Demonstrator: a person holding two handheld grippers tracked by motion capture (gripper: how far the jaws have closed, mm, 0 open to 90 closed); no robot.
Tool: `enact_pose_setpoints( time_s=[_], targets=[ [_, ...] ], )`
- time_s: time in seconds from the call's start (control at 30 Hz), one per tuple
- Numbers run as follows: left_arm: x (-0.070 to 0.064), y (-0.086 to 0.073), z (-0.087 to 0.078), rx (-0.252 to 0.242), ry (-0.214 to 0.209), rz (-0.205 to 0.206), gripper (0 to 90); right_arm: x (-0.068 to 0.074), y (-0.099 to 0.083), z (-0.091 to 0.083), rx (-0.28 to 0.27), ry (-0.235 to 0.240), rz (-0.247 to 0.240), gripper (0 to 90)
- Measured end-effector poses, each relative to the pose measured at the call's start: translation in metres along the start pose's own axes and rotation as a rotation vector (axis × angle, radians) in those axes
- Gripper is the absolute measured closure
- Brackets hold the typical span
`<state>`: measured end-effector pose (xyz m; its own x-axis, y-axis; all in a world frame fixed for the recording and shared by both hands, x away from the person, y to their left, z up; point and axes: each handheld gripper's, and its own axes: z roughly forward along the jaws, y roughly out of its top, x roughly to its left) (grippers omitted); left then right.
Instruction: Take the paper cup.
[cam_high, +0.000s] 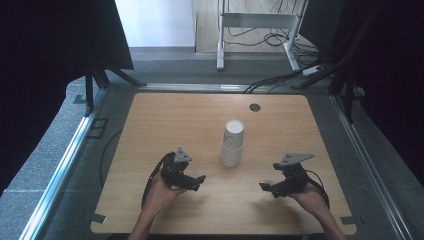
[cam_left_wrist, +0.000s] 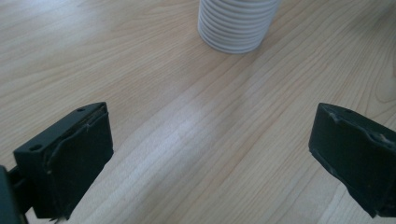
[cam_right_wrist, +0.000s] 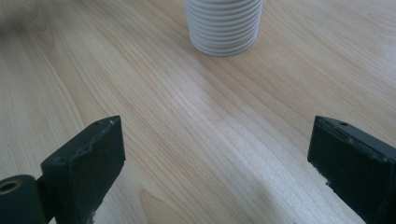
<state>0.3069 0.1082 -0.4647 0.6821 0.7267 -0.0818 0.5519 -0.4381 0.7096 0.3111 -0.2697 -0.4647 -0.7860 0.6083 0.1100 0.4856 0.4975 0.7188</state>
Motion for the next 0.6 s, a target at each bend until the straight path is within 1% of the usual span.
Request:
enact_pose_setpoints(
  time_s=[0.1,0.2,0.23,0.43,0.6],
  targets=[
    [0.001,0.006,0.001,-0.012,-0.022,0.006,0.0,-0.001,0.005,-0.001,-0.005,0.008,-0.001,3.2],
    [0.002,0.009,0.003,-0.012,-0.028,0.012,0.0,-0.001,0.007,-0.001,-0.004,0.011,-0.006,3.1],
    [0.002,0.011,0.004,-0.015,-0.035,0.017,0.0,-0.001,0.01,-0.001,-0.003,0.014,-0.011,2.9],
    [0.004,0.019,0.008,-0.021,-0.047,0.032,0.0,-0.002,0.017,-0.001,-0.005,0.02,-0.015,2.7],
    [0.005,0.026,0.01,-0.033,-0.051,0.039,0.0,-0.005,0.023,-0.002,-0.011,0.028,-0.007,2.3]
  ],
)
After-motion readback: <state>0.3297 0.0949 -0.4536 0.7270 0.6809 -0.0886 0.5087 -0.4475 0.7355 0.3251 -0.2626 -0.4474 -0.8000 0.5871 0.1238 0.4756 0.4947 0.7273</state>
